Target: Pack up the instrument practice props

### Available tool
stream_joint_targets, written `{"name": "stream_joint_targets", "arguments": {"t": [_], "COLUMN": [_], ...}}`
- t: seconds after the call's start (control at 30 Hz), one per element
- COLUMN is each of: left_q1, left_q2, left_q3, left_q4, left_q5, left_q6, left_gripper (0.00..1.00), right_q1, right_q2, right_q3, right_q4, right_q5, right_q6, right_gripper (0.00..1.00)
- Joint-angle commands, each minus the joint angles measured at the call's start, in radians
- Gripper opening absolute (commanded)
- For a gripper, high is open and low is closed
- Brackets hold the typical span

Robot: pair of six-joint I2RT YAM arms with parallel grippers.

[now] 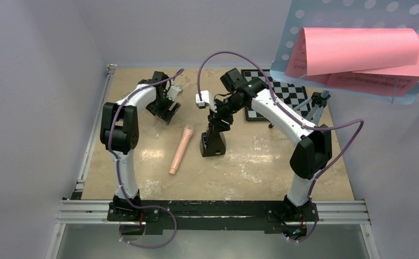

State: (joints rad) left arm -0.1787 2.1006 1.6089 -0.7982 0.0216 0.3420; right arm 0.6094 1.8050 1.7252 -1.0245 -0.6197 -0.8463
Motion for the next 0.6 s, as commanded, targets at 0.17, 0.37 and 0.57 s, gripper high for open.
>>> {"name": "stream_joint_targets", "arguments": {"t": [0.17, 0.37, 0.57], "left_q1": [0.018, 0.021, 0.025], "left_q2": [0.040, 0.047, 0.051], "left_q3": [0.055, 0.061, 0.086], "left_q4": [-0.043, -0.060, -0.095], "left_q5": [0.011, 0.021, 0.029], "left_q6": [-0.028, -0.026, -0.038], "left_gripper": [0.76, 0.70, 0.66], "right_q1": [-0.007, -0.007, -0.007], "right_q2": [-0.010, -0.003, 0.001], "right_q3": [-0.014, -0.006, 0.000], "right_q4": [-0.081, -0.085, -0.090], "right_q5": [0.037, 0.035, 0.034], "right_q6": [0.013, 0.013, 0.013], "right_gripper": [0.00, 0.00, 0.00]}}
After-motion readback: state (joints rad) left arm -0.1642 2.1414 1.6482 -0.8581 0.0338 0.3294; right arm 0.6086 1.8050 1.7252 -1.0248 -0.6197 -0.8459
